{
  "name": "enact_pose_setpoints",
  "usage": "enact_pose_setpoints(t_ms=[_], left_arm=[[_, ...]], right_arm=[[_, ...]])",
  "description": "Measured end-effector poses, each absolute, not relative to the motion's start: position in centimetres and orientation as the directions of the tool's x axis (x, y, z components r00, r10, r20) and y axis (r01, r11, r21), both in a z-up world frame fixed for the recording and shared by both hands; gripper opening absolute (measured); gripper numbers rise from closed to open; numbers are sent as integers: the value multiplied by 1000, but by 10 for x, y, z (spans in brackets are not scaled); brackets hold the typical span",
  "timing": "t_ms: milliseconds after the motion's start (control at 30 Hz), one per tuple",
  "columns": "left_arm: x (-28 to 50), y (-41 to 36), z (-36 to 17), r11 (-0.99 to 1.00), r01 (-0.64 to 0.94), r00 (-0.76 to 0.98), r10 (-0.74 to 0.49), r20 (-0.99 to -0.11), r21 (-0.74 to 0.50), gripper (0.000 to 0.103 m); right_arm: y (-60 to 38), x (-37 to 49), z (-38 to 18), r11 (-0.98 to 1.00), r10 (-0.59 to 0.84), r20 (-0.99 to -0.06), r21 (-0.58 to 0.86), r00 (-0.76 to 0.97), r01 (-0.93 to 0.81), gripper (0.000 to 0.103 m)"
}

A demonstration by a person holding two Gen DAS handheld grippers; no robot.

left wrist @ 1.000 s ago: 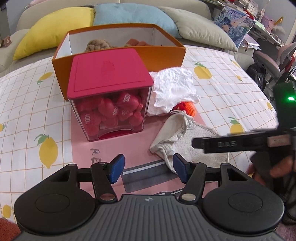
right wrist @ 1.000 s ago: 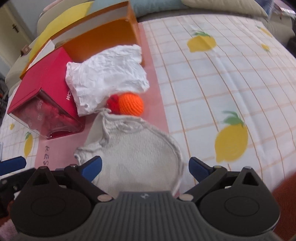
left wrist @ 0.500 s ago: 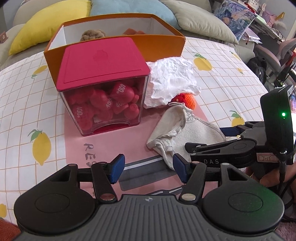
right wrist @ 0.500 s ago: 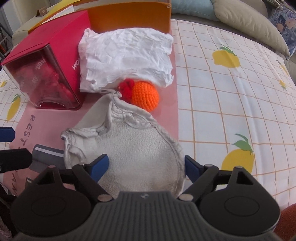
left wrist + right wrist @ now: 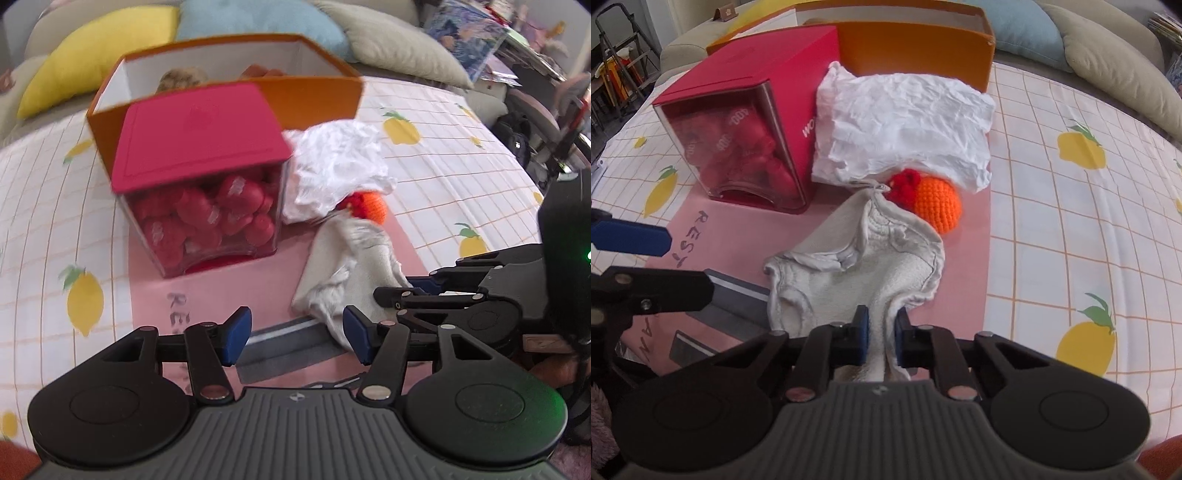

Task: Organize soft objects
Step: 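Grasp the white crumpled tissue with the left gripper while the right gripper holds the towel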

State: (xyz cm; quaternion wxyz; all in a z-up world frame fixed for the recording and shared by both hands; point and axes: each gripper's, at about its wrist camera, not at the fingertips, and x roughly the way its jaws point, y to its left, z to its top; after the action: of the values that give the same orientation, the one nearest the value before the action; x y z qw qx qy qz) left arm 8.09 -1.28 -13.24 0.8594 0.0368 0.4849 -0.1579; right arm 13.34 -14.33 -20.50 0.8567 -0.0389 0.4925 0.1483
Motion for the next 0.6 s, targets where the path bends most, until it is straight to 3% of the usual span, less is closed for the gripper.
enact_pose_setpoints(t_ms=[300, 467, 600], left_arm=[[92, -46, -108, 846, 515, 591, -235, -772, 137, 66], [115, -79, -107, 710, 610, 646, -189, -740, 351, 70], [144, -98, -112, 623, 670, 620, -169, -766, 405, 74]], right_arm=[[-186, 111, -152, 977, 201, -766, 114, 610, -178, 11], [-226, 128, -162, 989, 127, -759, 147, 639, -22, 12], [-246, 144, -181, 970, 165, -778, 239, 607, 43, 12]])
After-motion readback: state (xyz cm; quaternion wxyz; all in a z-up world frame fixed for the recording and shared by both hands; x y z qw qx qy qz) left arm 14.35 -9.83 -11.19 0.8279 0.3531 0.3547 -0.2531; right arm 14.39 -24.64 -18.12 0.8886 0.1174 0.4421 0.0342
